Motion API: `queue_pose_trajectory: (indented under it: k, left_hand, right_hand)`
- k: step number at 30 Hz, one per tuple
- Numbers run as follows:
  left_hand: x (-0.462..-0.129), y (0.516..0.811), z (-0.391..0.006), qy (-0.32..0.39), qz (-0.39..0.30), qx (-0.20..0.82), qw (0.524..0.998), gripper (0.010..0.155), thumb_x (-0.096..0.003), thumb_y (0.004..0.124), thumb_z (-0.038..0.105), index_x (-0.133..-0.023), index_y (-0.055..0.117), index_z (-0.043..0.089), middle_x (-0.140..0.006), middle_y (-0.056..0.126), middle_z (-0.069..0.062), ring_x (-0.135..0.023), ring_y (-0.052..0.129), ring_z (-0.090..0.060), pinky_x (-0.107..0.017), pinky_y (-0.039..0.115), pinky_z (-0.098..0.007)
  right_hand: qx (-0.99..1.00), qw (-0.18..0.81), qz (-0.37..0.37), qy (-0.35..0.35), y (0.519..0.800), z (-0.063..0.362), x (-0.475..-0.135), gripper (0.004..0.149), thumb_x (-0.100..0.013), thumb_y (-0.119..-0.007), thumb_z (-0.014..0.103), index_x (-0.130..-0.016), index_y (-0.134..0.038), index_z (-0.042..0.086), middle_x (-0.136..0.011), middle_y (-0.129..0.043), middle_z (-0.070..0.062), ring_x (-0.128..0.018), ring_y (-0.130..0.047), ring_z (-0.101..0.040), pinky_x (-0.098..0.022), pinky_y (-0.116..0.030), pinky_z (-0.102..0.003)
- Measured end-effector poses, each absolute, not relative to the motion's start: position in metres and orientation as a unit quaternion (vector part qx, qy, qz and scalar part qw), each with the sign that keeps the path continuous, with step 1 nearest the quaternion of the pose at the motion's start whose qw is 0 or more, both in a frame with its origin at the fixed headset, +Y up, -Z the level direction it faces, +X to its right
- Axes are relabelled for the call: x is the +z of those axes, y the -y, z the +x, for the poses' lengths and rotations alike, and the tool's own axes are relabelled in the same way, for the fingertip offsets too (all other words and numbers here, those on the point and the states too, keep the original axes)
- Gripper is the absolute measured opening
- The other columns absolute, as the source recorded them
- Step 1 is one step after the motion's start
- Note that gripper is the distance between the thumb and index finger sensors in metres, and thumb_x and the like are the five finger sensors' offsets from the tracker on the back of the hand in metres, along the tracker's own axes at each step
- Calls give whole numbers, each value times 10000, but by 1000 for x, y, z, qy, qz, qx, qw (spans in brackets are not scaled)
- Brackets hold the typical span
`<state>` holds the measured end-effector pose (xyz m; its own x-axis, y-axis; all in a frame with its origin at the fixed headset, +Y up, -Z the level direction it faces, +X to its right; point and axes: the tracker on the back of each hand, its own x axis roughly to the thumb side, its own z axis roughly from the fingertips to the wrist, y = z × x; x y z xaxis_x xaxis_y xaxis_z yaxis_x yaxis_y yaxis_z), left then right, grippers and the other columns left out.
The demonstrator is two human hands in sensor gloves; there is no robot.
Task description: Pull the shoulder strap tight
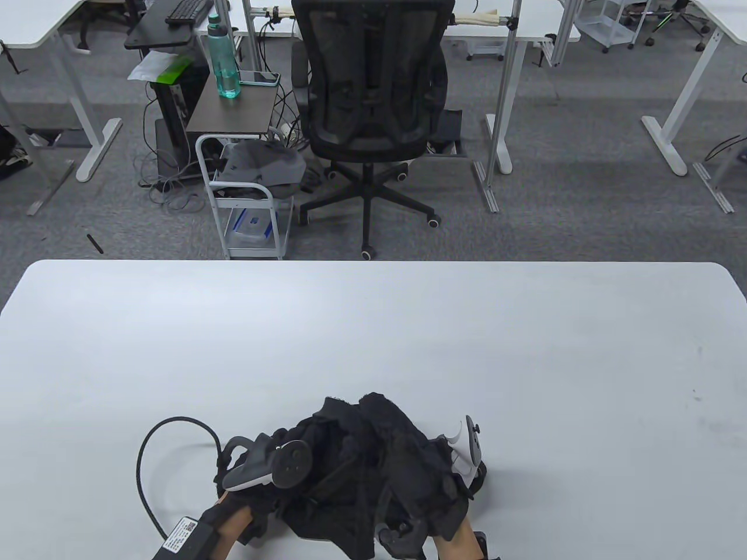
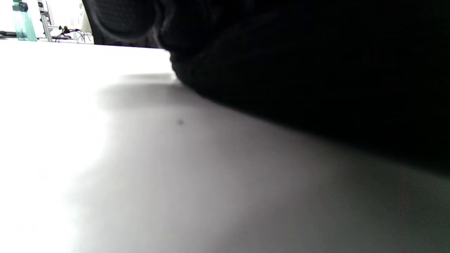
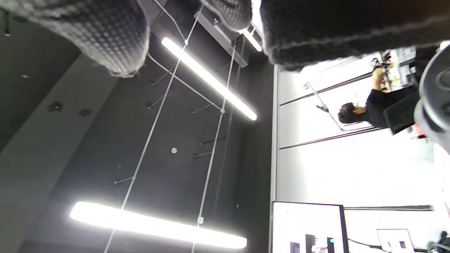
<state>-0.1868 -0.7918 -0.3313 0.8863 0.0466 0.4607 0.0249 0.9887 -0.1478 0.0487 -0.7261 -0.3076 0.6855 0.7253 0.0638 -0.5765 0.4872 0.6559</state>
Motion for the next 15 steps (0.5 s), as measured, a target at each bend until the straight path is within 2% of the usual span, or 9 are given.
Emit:
queue_pose_trajectory:
  k: [1,3,5,7,8,10,12,14,15]
  left_hand:
    - [-331,792,-187,239,-73,6,968,1054,-260,807,631,-1057,216,274,-1049,575,75,-838,752,-197,-621,710,-420]
    - [-330,791,-186,243,-63,9,968,1049,-263,815,620,-1054,210,292,-1051,563,89,-843,748,-195,-618,714,-418]
    - [-331,792,-185,239,-72,1,968,1049,-261,813,619,-1053,210,285,-1047,567,89,-844,752,-194,-617,717,-419]
    - [-332,793,-185,239,-75,5,968,1049,-261,811,621,-1055,214,283,-1047,572,88,-842,755,-195,-617,718,-419]
    - [-333,794,-186,235,-81,6,969,1048,-261,811,622,-1057,223,275,-1046,579,85,-841,757,-195,-616,719,-420]
    - [-334,794,-188,233,-86,15,969,1046,-263,808,627,-1059,226,275,-1046,578,88,-841,753,-195,-617,717,-420]
    - [-336,795,-189,228,-92,20,969,1046,-264,815,623,-1057,226,279,-1044,575,92,-840,750,-193,-618,715,-422]
    - [-336,795,-188,229,-91,18,969,1053,-259,827,616,-1057,227,282,-1042,573,95,-838,750,-193,-615,714,-425]
    - [-335,794,-187,229,-89,9,969,1052,-260,824,615,-1055,217,287,-1043,564,100,-841,745,-191,-616,712,-424]
  right_hand:
    - [389,850,337,-112,724,48,-306,868,-482,-782,557,-1137,-450,94,-940,-567,-428,-759,-796,-499,-578,-569,-753]
    - [420,832,353,-81,724,47,-306,855,-488,-767,581,-1155,-411,180,-973,-555,-355,-815,-754,-446,-586,-474,-789]
    - [427,827,355,-87,725,46,-306,867,-482,-760,602,-1151,-397,185,-981,-603,-328,-837,-786,-445,-563,-463,-809]
    - [403,838,351,-104,728,44,-306,896,-492,-759,600,-1155,-318,188,-1003,-539,-328,-866,-726,-458,-577,-458,-805]
    - [390,844,349,-114,727,43,-305,932,-489,-753,611,-1150,-269,168,-999,-481,-354,-853,-708,-467,-594,-572,-739]
    - [382,840,362,-134,726,41,-304,973,-499,-746,608,-1137,-182,136,-1000,-392,-377,-840,-679,-472,-599,-668,-640]
    - [388,840,361,-119,723,41,-303,1004,-505,-721,633,-1121,-156,76,-970,-375,-409,-789,-713,-434,-549,-794,-474]
    - [358,864,339,-107,723,43,-304,1023,-495,-709,659,-1105,-196,18,-949,-401,-442,-791,-772,-437,-544,-853,-424]
    - [296,887,331,-124,723,44,-304,1023,-495,-720,646,-1101,-203,4,-942,-379,-469,-786,-776,-465,-548,-848,-429]
